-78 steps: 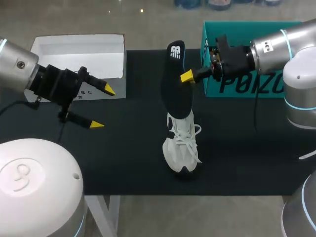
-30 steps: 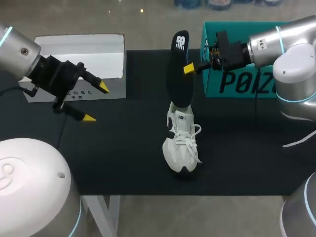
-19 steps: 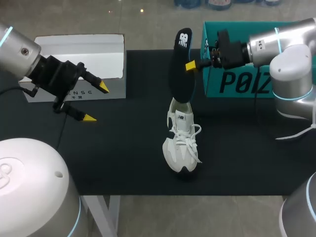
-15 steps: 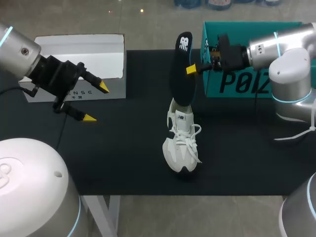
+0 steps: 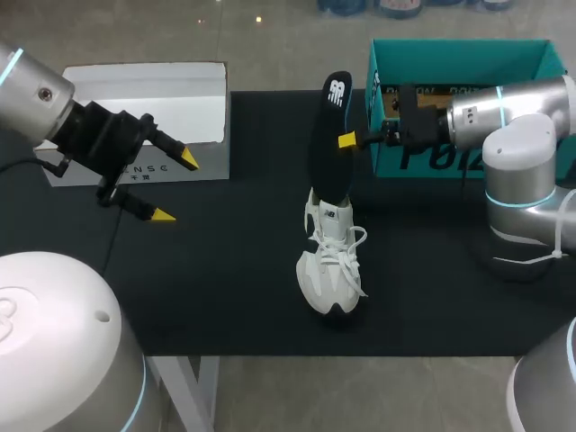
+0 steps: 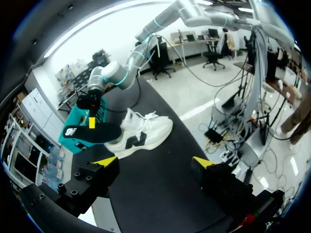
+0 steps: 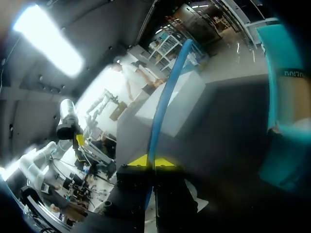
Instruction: Take the shoe out of the shoebox, open the shoe tongue, remove and reinsert the insole, then place the shoe into the shoebox
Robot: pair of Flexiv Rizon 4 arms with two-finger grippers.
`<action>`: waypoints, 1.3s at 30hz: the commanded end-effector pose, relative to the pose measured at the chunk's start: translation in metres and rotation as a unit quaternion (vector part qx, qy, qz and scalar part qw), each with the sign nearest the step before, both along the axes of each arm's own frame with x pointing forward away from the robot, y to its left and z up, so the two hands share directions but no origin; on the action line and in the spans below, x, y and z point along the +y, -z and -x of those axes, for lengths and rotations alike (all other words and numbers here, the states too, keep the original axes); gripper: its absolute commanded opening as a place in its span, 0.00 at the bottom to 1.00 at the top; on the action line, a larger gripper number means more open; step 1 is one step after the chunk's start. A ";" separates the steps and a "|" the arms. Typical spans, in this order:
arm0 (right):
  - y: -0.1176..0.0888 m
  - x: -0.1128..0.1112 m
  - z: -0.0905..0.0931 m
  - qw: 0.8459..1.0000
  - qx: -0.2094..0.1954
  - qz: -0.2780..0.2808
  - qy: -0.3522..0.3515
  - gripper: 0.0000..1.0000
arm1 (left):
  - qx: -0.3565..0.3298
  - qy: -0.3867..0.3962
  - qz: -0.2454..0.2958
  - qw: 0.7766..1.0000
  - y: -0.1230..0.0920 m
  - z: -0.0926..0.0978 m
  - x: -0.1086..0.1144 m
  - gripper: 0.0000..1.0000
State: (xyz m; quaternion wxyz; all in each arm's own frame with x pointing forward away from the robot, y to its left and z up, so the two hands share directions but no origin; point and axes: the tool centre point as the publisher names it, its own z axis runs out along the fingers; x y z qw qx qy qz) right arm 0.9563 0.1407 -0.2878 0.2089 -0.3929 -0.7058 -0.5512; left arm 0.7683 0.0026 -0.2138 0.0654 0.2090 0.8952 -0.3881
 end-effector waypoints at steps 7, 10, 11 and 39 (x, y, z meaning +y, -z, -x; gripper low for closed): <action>0.018 0.006 0.027 1.000 0.001 0.005 -0.002 0.00 | 0.000 0.000 -0.001 1.000 0.000 0.000 0.001 1.00; 0.022 0.006 0.036 1.000 0.002 0.010 0.000 0.00 | 0.000 0.000 -0.001 1.000 0.000 0.000 0.001 1.00; 0.024 0.006 0.040 1.000 0.003 0.015 0.001 0.00 | 0.000 0.000 -0.001 1.000 0.000 0.000 0.001 1.00; 0.053 0.012 0.080 0.997 0.031 0.067 0.006 0.18 | 0.000 0.000 -0.001 1.000 0.000 0.000 0.001 1.00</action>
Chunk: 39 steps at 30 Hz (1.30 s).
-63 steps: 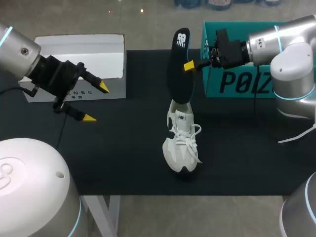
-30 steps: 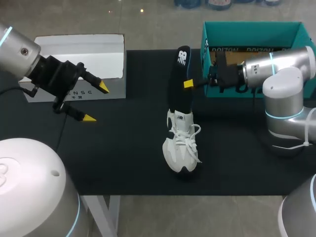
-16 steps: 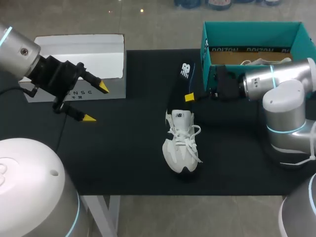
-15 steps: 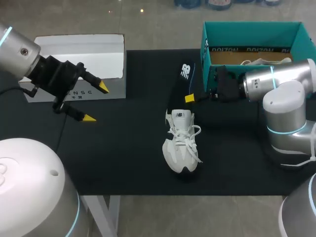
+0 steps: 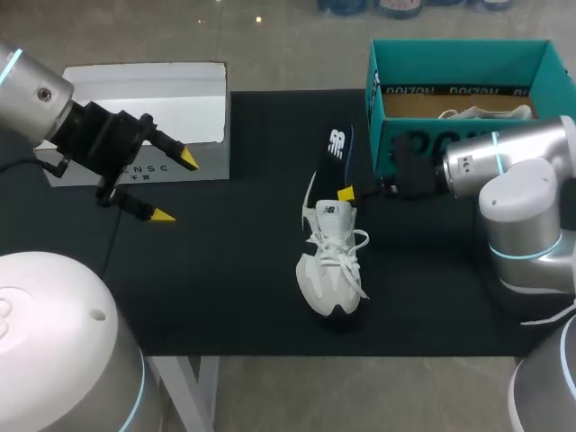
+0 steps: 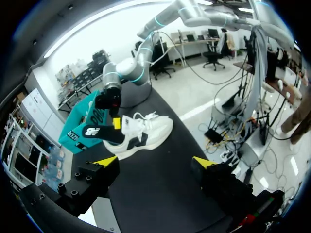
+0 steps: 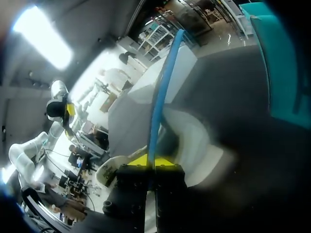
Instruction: Take the shoe out of the shoebox, open the shoe tongue, remove and reinsert the insole, then place the shoe into the shoebox
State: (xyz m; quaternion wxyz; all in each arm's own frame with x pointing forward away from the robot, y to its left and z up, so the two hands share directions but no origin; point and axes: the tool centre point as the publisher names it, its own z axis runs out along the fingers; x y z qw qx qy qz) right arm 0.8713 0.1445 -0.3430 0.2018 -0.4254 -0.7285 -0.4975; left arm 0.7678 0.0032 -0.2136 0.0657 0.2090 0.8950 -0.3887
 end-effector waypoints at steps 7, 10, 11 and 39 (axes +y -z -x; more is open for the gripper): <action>-0.010 0.010 -0.020 1.000 -0.008 0.007 0.001 0.45 | 0.000 0.000 -0.002 1.000 0.000 0.000 0.000 1.00; -0.013 0.010 -0.027 1.000 -0.013 0.010 0.003 0.44 | 0.000 0.000 -0.002 1.000 0.000 0.000 0.000 1.00; -0.014 0.010 -0.029 1.000 -0.015 0.011 0.004 0.44 | 0.000 0.000 -0.002 1.000 0.000 0.000 0.000 1.00; 0.022 0.016 0.018 0.998 0.045 0.028 -0.017 0.00 | 0.000 0.000 -0.002 1.000 0.000 0.000 0.000 1.00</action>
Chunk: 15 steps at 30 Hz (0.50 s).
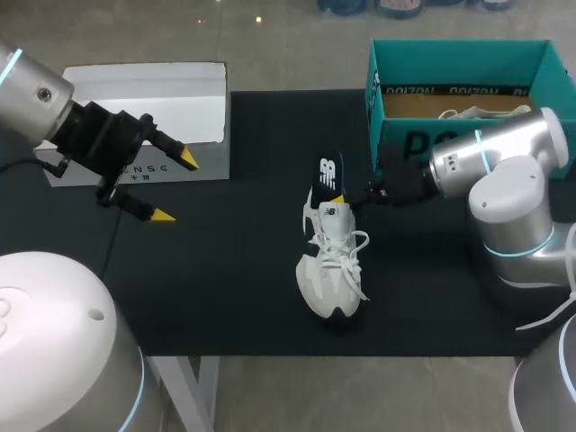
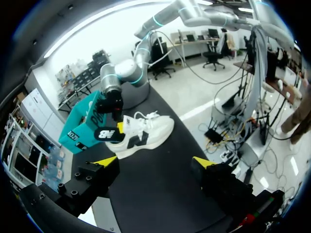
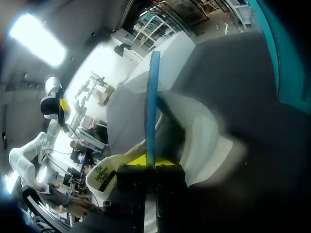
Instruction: Take the shoe out of the shoebox, open the shoe tongue, remove and reinsert the insole, then place the shoe into the shoebox
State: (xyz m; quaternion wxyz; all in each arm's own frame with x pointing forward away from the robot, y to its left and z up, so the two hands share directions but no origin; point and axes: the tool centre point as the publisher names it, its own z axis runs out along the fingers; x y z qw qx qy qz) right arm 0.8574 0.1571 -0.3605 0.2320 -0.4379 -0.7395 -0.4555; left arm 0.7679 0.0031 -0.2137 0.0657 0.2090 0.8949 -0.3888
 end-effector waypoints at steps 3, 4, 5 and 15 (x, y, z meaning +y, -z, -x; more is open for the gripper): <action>-0.003 0.004 -0.001 1.000 -0.004 0.002 0.007 0.00 | 0.000 0.000 -0.002 1.000 0.000 0.000 0.000 1.00; -0.006 0.005 -0.004 1.000 -0.008 0.002 0.008 0.15 | 0.000 0.000 -0.002 1.000 0.000 0.000 0.000 1.00; -0.009 0.005 -0.007 1.000 -0.012 0.002 0.008 0.25 | 0.000 0.000 -0.002 1.000 0.000 0.000 0.000 1.00; -0.023 0.005 -0.038 0.999 -0.040 0.006 0.016 0.34 | 0.000 0.000 -0.002 1.000 0.000 0.000 0.000 1.00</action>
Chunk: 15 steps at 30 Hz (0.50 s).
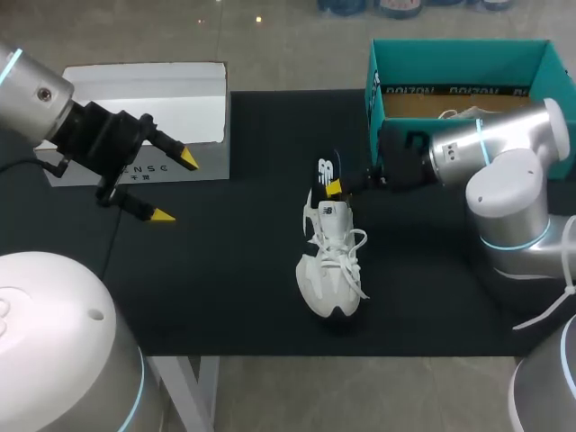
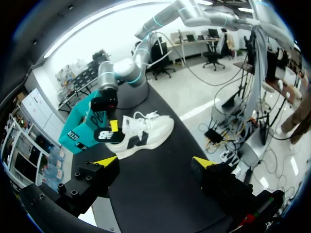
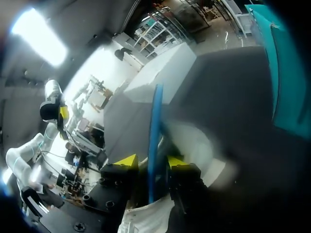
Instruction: Take the shoe out of the shoebox, open the shoe tongue, remove and reinsert the insole, then place the shoe into the shoebox
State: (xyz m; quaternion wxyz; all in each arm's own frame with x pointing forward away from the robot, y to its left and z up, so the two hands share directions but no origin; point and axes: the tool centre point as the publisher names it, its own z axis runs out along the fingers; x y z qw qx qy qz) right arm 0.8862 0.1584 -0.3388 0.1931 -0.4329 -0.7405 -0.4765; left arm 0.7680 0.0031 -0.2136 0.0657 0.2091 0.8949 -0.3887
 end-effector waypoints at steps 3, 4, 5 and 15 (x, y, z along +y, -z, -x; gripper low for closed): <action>-0.001 0.004 -0.014 1.000 -0.003 0.010 -0.001 0.14 | 0.000 0.000 -0.002 1.000 0.000 0.000 0.000 1.00; -0.001 0.004 -0.015 1.000 -0.003 0.010 0.000 0.00 | 0.000 0.000 -0.002 1.000 0.000 0.000 0.000 1.00; -0.001 0.003 -0.015 1.000 -0.003 0.010 0.001 0.00 | 0.000 0.000 -0.002 1.000 0.000 0.000 0.000 1.00; 0.012 0.000 0.012 1.000 0.024 0.013 -0.008 0.00 | 0.000 0.000 -0.002 1.000 0.000 0.000 0.000 1.00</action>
